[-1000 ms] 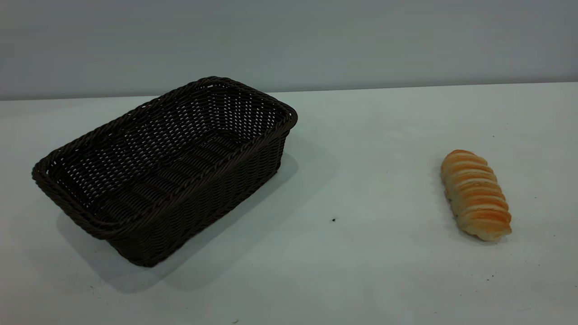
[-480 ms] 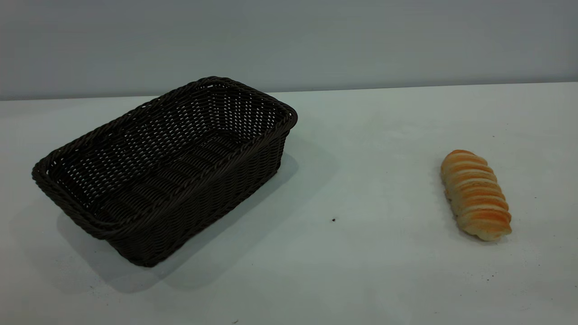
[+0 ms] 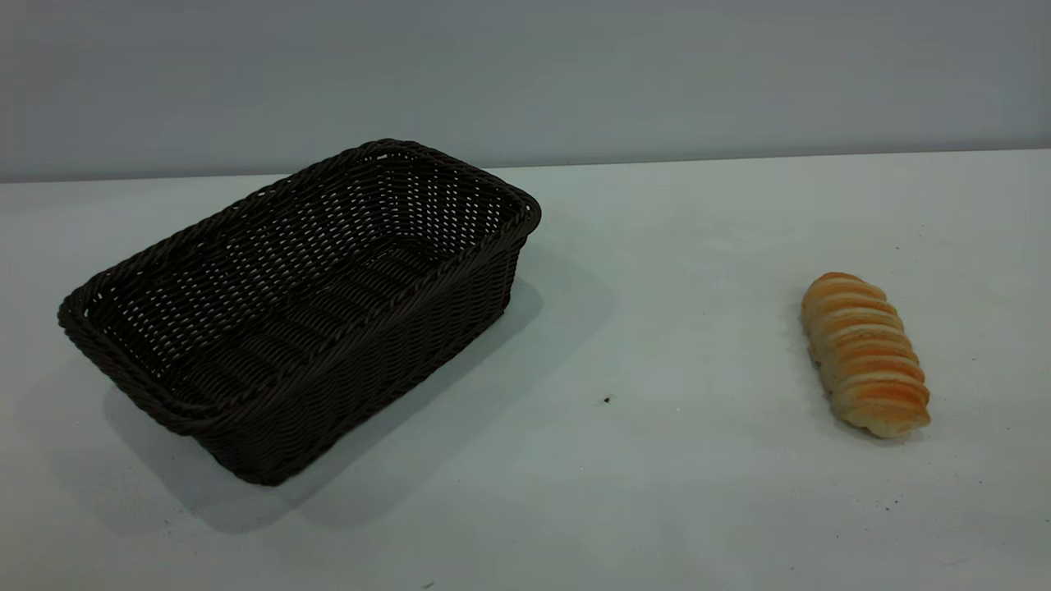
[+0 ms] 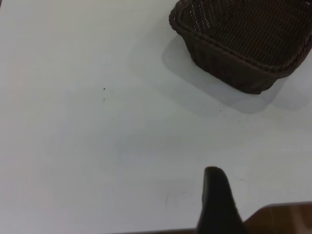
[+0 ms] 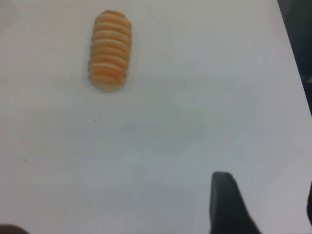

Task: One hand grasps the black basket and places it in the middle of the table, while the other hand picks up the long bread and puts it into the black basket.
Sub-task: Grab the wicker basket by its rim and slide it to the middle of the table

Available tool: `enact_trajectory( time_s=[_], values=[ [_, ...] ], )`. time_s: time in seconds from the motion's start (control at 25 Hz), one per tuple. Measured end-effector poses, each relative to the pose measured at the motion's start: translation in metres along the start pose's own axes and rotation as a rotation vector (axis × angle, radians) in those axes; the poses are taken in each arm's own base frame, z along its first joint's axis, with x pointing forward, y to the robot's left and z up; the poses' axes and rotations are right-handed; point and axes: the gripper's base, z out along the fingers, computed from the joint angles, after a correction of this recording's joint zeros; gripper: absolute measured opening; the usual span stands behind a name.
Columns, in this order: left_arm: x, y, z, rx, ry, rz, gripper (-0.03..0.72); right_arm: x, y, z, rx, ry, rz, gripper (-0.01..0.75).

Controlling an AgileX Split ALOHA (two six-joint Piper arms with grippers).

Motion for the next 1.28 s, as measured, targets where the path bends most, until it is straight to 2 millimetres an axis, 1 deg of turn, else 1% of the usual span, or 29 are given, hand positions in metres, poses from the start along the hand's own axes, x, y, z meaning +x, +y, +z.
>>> enact_trajectory(
  time_s=[0.24,0.4,0.52,0.64,0.8,0.92,1.0,1.12,1.2,1.28],
  values=[
    [-0.001,0.0,0.0,0.001,-0.006,0.0,0.541,-0.002,0.0,-0.002,0.0,-0.017,0.0,0.371],
    [-0.011,-0.003,-0.006,0.032,-0.094,-0.021,0.541,-0.019,0.0,-0.004,-0.008,-0.121,0.006,0.371],
    [-0.02,-0.003,0.0,0.043,-0.043,-0.051,0.541,-0.033,0.002,0.006,-0.032,-0.136,0.011,0.371],
    [-0.039,-0.002,0.02,0.043,0.056,-0.065,0.541,-0.047,0.006,0.024,-0.069,-0.084,0.003,0.371],
    [-0.067,0.001,0.061,0.042,0.203,-0.08,0.541,-0.062,0.013,0.056,-0.143,0.025,0.0,0.371],
    [-0.089,0.002,0.095,0.04,0.322,-0.089,0.541,-0.068,0.016,0.077,-0.177,0.082,-0.011,0.371],
    [-0.103,0.002,0.113,0.047,0.387,-0.121,0.541,-0.071,0.017,0.088,-0.192,0.106,-0.008,0.371],
    [-0.122,-0.001,0.139,0.072,0.468,-0.221,0.541,-0.072,0.018,0.096,-0.2,0.126,-0.01,0.371],
    [-0.13,-0.003,0.155,0.08,0.502,-0.3,0.541,-0.073,0.019,0.096,-0.202,0.123,-0.009,0.371],
    [-0.133,-0.004,0.169,0.082,0.513,-0.385,0.541,-0.073,0.019,0.095,-0.202,0.116,-0.007,0.371]
  ],
)
